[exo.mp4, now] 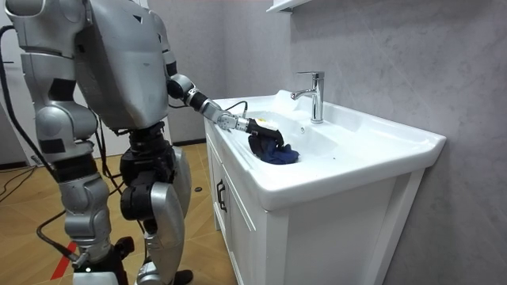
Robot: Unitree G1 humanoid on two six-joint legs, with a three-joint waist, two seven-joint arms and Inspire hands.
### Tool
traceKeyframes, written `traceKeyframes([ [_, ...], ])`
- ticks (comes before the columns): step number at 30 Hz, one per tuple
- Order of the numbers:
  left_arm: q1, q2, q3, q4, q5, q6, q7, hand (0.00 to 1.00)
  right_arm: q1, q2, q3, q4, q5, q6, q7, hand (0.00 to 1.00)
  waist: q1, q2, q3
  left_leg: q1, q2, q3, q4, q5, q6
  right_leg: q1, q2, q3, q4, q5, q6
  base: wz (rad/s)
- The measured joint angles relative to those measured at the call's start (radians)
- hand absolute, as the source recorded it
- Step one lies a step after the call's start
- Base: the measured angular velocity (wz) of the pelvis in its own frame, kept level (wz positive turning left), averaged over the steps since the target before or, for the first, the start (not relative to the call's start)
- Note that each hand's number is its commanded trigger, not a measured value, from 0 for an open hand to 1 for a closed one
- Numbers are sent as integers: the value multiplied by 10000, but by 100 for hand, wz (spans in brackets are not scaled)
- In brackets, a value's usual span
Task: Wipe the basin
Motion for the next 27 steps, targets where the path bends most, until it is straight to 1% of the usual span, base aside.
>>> traceKeyframes([
  [3, -265, -19, -235, 280, -71, 10, 29, 100, 20, 1, 10, -25, -1, 0, 2, 0, -37, 50, 10, -40, -5, 114, 27, 1, 1, -57, 6, 30, 10, -1, 1, 0],
  [5, -394, -19, -387, 449, -321, 16, 133, 100, 18, 1, 16, -22, 0, -4, 12, 0, -69, 67, 6, -42, 2, 209, 32, 2, 2, -80, 10, 42, 11, 0, 2, 0],
  [7, -436, -18, -535, 374, -587, 24, 160, 100, 11, -19, 13, -14, -14, -15, 43, 0, -153, 85, 4, -107, 15, 215, 39, 2, 3, -122, 7, 33, 10, -4, 16, 10],
  [9, -487, -46, -714, 154, -901, 23, 162, 100, -132, -24, 5, 92, -34, -50, 95, 0, -376, 137, 13, -258, 20, 226, 52, 3, 4, -231, -10, -36, 16, 1, 40, 16],
  [11, -674, -96, -956, 158, -1285, 16, 142, 100, -212, -25, 10, 124, 6, -139, 129, 0, -500, 183, 33, -310, 18, 226, 58, 3, 4, -257, -29, -112, 24, 9, 52, 9],
  [13, -789, -186, -1162, -262, -1856, -22, -88, 100, -251, -22, 27, 179, 32, -328, 174, 0, -601, 225, 46, -377, 22, 226, 65, 3, 4, -294, -27, -129, 20, 10, 52, 5],
  [14, -848, -213, -1224, -353, -2028, -66, -162, 100, -299, -22, 27, 222, 35, -362, 179, 0, -617, 239, 56, -403, 23, 224, 73, 3, 4, -325, -27, -134, 24, 11, 50, 0],
  [16, -1255, -353, -1335, -421, -2822, -257, -430, 100, -476, -26, 143, 481, 28, -450, 171, 0, -618, 264, 98, -458, 25, 224, 141, 3, 4, -351, -24, -123, 19, 14, 48, 0],
  [19, -1563, -369, -1294, -716, -3509, -460, -740, 100, -465, -50, 131, 445, 29, -547, 125, 0, -613, 348, 129, -541, 39, 228, 178, 3, 4, -431, -10, -111, 16, 21, 35, -3],
  [20, -1564, -355, -1263, -809, -3587, -518, -749, 100, -457, -51, 122, 410, 28, -560, 99, 0, -625, 367, 137, -554, 41, 229, 180, 3, 4, -449, -11, -125, 19, 25, 29, -3],
  [21, -1570, -362, -1214, -838, -3849, -680, -745, 100, -448, -50, 122, 408, 28, -575, 49, 0, -647, 390, 134, -565, 59, 229, 180, 3, 4, -462, -8, -141, 27, 28, 23, 0],
  [22, -1570, -356, -1212, -842, -4003, -745, -745, 100, -447, -50, 122, 399, 28, -595, 48, 0, -647, 398, 129, -566, 69, 229, 180, 3, 4, -467, -3, -142, 30, 30, 19, 0],
  [27, -1570, -287, -1204, -863, -4618, -956, -746, 100, -453, -69, 123, 381, 29, -792, 27, 0, -636, 395, 130, -578, 80, 214, 179, 2, 3, -465, -2, -175, 34, 34, 13, 0],
])
